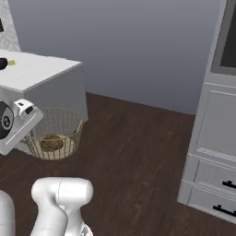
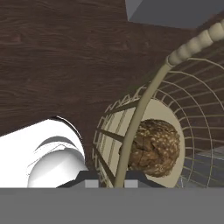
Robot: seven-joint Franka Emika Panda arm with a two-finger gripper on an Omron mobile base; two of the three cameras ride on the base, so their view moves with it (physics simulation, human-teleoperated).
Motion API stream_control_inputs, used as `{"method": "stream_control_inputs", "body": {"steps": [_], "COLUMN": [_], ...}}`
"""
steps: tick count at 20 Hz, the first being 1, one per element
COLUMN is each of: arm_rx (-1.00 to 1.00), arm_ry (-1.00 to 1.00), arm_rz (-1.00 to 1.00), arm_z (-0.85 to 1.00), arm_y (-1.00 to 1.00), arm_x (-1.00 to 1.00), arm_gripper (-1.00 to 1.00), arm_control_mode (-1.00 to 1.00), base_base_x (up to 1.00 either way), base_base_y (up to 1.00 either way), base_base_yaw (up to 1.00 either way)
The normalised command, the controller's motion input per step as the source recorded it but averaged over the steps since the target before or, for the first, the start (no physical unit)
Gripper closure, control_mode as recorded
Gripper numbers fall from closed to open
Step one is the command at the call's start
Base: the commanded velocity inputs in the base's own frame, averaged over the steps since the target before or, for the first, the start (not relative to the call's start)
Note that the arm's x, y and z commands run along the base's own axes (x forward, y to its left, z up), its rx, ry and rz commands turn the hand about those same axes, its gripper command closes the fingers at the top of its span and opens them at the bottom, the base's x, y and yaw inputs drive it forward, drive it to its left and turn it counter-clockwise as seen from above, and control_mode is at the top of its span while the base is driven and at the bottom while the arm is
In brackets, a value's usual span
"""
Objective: Open the cabinet, pick up the bread from the cabinet and place it in the basket. Then move the basket to the dining counter.
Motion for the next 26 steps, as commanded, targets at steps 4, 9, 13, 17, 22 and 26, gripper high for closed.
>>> {"method": "stream_control_inputs", "body": {"steps": [4, 9, 13, 17, 22, 26], "arm_rx": [0.0, 0.0, 0.0, 0.0, 0.0, 0.0], "arm_ry": [0.0, 0.0, 0.0, 0.0, 0.0, 0.0], "arm_rz": [0.0, 0.0, 0.0, 0.0, 0.0, 0.0], "arm_z": [0.0, 0.0, 0.0, 0.0, 0.0, 0.0], "arm_y": [0.0, 0.0, 0.0, 0.0, 0.0, 0.0], "arm_x": [0.0, 0.0, 0.0, 0.0, 0.0, 0.0], "arm_gripper": [1.0, 1.0, 1.0, 1.0, 1.0, 1.0], "arm_control_mode": [1.0, 1.0, 1.0, 1.0, 1.0, 1.0], "base_base_x": [1.0, 1.0, 1.0, 1.0, 1.0, 1.0], "base_base_y": [0.4, 0.35, 0.28, 0.15, 0.01, 0.0], "base_base_yaw": [0.17, 0.12, 0.15, 0.19, 0.23, 0.29]}}
